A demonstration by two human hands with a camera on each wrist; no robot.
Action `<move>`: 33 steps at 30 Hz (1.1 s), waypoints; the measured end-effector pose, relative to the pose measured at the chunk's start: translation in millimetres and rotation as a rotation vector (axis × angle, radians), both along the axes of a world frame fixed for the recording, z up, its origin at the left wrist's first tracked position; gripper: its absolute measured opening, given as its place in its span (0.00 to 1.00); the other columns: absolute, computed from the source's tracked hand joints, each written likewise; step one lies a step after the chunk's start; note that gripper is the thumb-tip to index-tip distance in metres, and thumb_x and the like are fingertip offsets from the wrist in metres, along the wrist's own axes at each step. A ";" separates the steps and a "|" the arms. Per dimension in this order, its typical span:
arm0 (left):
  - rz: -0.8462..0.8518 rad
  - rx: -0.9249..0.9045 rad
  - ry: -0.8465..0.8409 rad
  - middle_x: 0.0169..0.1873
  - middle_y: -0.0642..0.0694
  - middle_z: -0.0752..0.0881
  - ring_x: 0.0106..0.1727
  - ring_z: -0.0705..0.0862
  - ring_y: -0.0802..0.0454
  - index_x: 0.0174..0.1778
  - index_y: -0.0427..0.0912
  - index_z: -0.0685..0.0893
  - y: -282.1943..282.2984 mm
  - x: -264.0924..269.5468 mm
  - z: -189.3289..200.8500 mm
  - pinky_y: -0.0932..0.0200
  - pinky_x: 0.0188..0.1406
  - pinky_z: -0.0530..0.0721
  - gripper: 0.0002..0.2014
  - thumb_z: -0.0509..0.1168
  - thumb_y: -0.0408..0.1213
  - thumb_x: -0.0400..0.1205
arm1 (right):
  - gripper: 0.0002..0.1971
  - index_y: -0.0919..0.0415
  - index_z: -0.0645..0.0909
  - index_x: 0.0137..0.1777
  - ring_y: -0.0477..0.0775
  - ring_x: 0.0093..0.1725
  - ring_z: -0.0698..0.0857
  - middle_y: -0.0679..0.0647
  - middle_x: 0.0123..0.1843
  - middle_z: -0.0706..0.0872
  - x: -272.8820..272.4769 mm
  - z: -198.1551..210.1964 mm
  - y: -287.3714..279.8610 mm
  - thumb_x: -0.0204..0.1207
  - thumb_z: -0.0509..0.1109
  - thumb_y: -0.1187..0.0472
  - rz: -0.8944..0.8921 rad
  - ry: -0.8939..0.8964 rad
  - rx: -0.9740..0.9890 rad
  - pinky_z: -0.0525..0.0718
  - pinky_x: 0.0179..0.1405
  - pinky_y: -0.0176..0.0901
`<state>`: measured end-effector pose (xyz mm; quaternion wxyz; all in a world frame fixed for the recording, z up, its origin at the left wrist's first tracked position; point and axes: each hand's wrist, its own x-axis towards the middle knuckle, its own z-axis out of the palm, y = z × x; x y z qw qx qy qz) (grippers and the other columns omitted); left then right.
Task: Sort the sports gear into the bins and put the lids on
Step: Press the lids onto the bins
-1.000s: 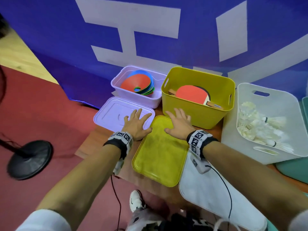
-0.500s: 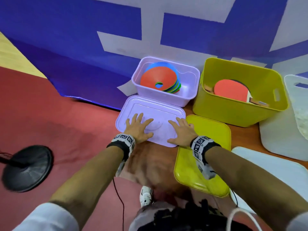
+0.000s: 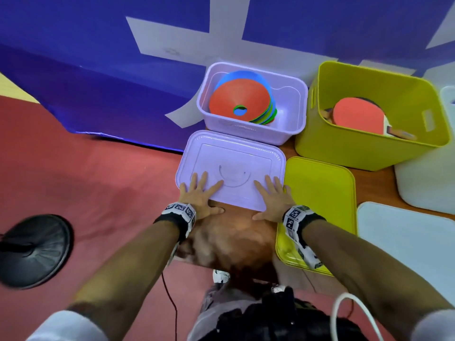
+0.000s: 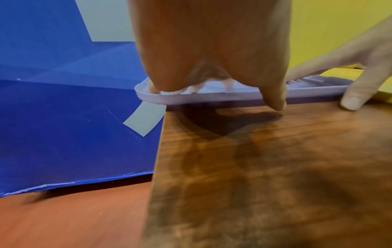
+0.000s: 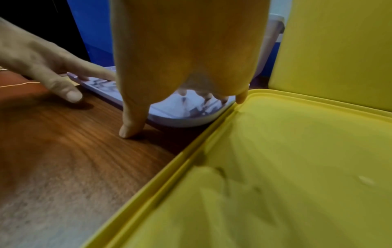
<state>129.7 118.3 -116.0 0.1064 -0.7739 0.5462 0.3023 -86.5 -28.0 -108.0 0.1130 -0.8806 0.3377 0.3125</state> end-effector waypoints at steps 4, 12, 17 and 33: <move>-0.013 -0.001 -0.005 0.85 0.45 0.33 0.85 0.33 0.37 0.82 0.72 0.38 -1.3 0.1 0.2 0.30 0.80 0.46 0.44 0.56 0.74 0.76 | 0.56 0.45 0.33 0.86 0.67 0.86 0.38 0.59 0.87 0.35 -4.6 0.7 0.7 0.71 0.66 0.27 0.005 -0.049 0.000 0.48 0.81 0.65; 0.002 -0.052 0.007 0.86 0.46 0.40 0.86 0.40 0.38 0.82 0.71 0.41 -4.4 4.9 8.9 0.30 0.79 0.51 0.41 0.55 0.72 0.78 | 0.47 0.45 0.37 0.86 0.63 0.86 0.49 0.55 0.88 0.48 -13.1 19.5 -4.5 0.77 0.60 0.30 0.005 -0.179 0.007 0.54 0.81 0.58; 0.031 -0.234 -0.112 0.86 0.42 0.44 0.86 0.47 0.41 0.85 0.64 0.44 -13.5 5.8 33.1 0.27 0.78 0.46 0.40 0.52 0.70 0.80 | 0.45 0.48 0.49 0.87 0.60 0.76 0.73 0.55 0.81 0.72 -17.4 47.8 -14.5 0.76 0.60 0.29 0.019 -0.350 -0.085 0.70 0.70 0.53; 0.149 -0.589 -0.361 0.84 0.38 0.34 0.84 0.33 0.36 0.85 0.61 0.49 -88.9 37.4 108.6 0.21 0.75 0.51 0.36 0.53 0.66 0.83 | 0.19 0.44 0.74 0.76 0.67 0.69 0.79 0.63 0.77 0.72 29.1 111.2 -57.0 0.85 0.61 0.50 -0.218 -0.743 -0.439 0.84 0.50 0.57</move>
